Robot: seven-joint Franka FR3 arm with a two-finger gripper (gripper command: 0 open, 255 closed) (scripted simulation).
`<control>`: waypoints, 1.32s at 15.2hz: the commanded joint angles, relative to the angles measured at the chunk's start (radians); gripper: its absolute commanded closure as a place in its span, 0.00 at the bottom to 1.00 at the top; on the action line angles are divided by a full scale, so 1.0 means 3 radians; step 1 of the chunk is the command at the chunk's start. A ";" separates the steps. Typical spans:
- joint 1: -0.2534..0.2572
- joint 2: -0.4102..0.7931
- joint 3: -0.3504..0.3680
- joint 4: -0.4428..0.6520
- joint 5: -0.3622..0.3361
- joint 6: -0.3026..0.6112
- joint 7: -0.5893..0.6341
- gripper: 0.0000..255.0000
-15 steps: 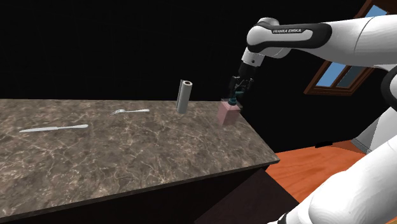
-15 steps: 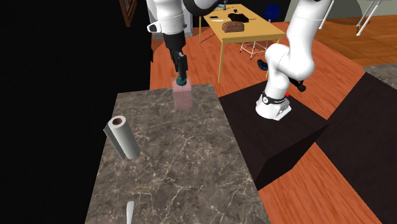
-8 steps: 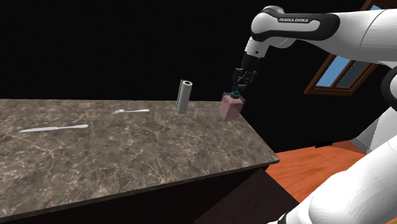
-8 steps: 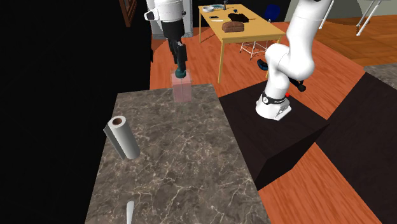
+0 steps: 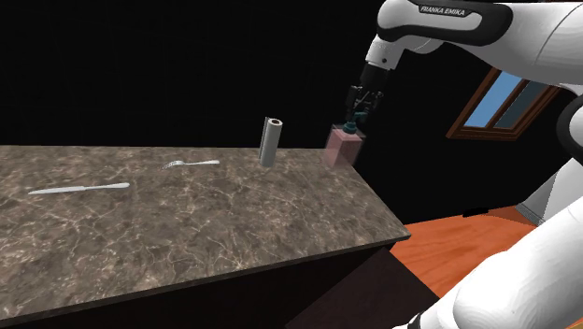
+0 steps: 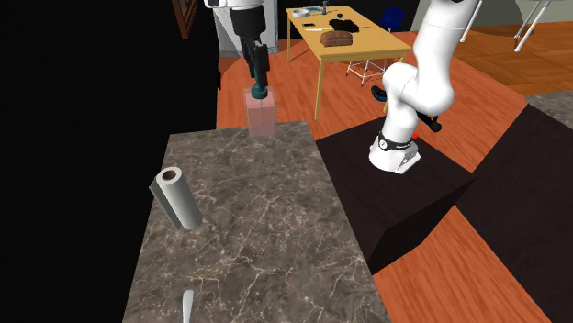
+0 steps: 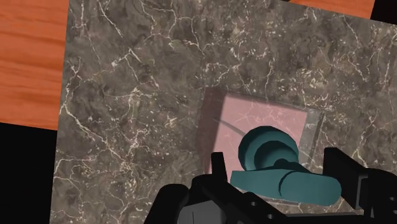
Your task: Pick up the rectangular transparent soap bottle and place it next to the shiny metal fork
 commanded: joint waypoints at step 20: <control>0.0235 0.0326 0.0224 0.0678 0.0081 -0.0312 0.0488 1.00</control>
